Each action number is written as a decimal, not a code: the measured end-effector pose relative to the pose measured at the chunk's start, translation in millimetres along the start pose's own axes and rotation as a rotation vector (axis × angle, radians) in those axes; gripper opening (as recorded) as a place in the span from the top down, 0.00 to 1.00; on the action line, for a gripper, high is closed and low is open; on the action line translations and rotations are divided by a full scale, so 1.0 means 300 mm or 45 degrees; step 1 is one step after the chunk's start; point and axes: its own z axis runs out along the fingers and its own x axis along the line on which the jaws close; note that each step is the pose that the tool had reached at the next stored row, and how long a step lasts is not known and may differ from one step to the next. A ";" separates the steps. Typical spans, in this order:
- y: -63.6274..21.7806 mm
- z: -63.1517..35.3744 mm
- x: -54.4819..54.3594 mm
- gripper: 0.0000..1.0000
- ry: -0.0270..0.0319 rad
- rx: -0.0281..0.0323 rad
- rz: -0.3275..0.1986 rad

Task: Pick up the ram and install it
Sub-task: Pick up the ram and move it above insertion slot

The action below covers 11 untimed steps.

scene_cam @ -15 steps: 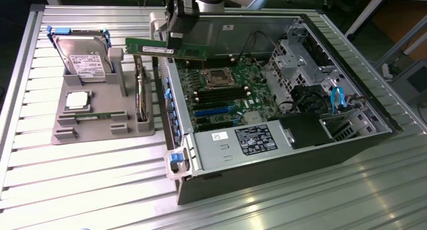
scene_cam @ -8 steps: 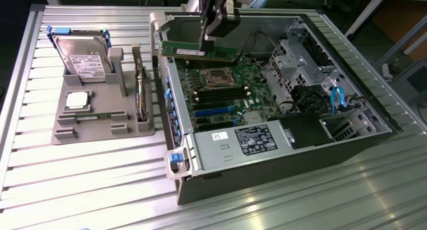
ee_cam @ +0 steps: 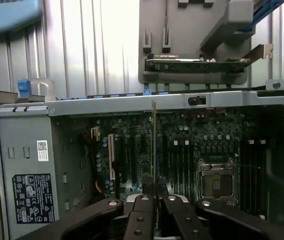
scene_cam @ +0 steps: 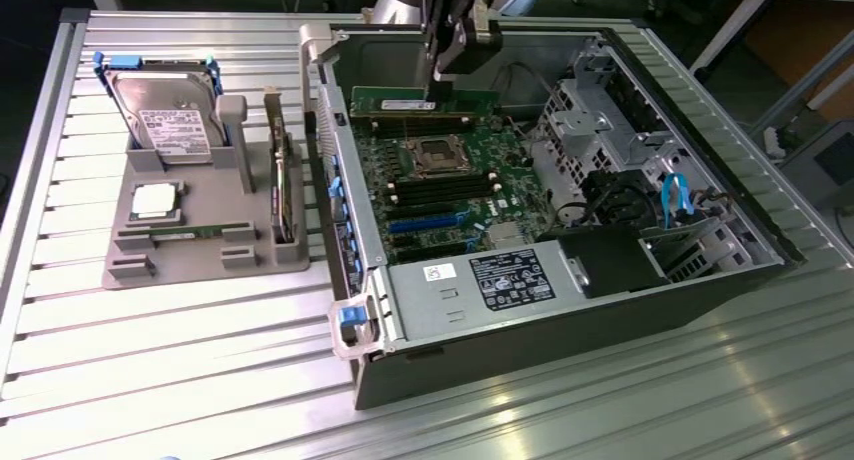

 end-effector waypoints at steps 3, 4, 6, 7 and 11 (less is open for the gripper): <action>0.000 0.000 0.009 0.89 -0.1502 -0.0069 0.001; 0.000 0.000 0.009 0.89 -0.1501 -0.0069 0.001; -0.017 0.000 0.008 0.89 -0.1500 -0.0078 0.001; -0.029 0.001 0.008 0.89 -0.1500 -0.0087 0.001; -0.076 0.001 0.006 0.89 -0.1499 -0.0117 0.001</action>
